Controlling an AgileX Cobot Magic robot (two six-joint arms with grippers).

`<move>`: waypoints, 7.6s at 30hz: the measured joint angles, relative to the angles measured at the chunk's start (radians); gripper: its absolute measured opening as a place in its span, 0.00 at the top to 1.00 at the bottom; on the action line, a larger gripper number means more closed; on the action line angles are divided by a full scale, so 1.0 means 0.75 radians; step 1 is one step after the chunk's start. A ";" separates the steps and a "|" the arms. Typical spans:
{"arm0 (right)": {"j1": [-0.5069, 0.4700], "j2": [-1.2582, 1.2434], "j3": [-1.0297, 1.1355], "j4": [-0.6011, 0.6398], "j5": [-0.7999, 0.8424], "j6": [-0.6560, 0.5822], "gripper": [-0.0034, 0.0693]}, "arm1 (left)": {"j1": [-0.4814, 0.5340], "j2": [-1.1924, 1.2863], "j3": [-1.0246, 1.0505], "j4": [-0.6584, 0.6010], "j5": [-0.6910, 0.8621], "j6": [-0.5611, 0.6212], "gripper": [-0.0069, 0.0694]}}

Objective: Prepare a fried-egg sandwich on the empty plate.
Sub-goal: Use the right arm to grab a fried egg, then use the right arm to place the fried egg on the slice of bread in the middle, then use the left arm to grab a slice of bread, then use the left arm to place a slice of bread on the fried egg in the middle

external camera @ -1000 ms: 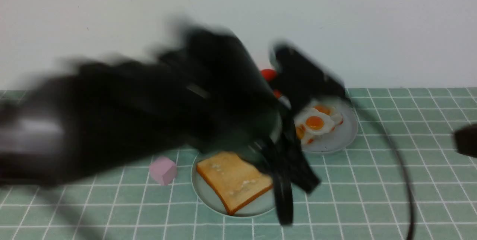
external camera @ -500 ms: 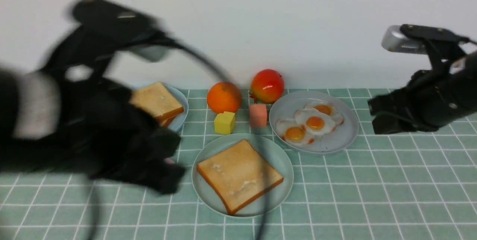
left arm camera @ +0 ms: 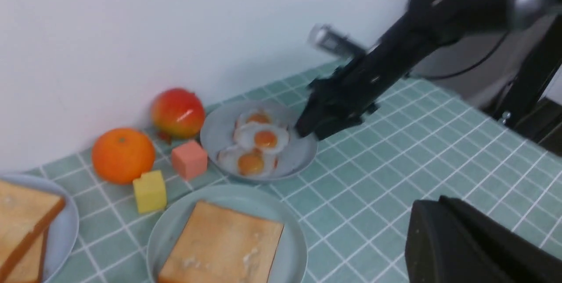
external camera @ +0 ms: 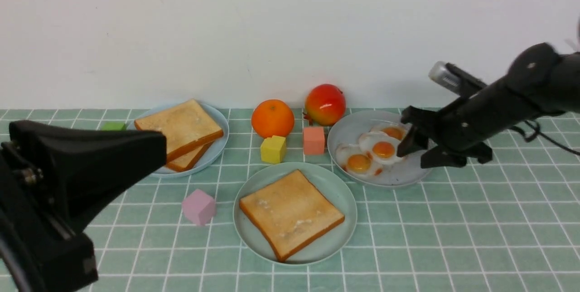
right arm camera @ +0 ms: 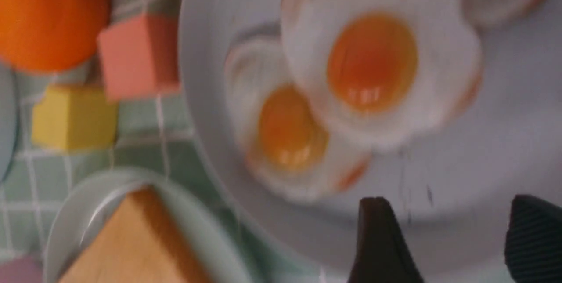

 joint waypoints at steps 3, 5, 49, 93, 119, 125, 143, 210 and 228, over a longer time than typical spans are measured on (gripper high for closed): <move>0.000 0.090 -0.082 0.004 -0.003 0.001 0.40 | 0.000 0.000 0.002 0.000 -0.009 0.000 0.93; 0.000 0.124 -0.109 0.004 -0.003 0.006 0.40 | 0.000 0.000 0.004 0.000 -0.010 0.000 0.93; 0.000 0.189 -0.155 0.080 -0.130 0.040 0.73 | 0.000 0.000 0.006 -0.070 0.015 0.000 0.90; 0.412 -0.196 0.253 0.640 0.060 -0.401 0.86 | 0.000 0.000 0.007 0.183 0.251 -0.053 0.86; 0.281 -0.611 0.255 -0.123 0.291 -0.216 0.60 | 0.000 0.288 0.004 0.158 0.477 -0.122 0.84; 0.359 -0.996 0.255 -0.456 0.471 -0.066 0.83 | 0.086 0.559 -0.108 0.156 0.474 -0.103 0.93; 0.636 -1.647 0.413 -0.745 0.426 0.034 0.94 | 0.842 1.528 -0.808 -0.185 0.408 0.636 0.82; 0.637 -1.900 0.428 -0.815 0.562 0.075 0.89 | 0.035 1.489 -0.612 0.284 0.313 0.471 0.84; 0.637 -1.900 0.428 -0.810 0.562 0.075 0.87 | 0.035 1.550 -0.612 0.283 0.322 0.328 0.85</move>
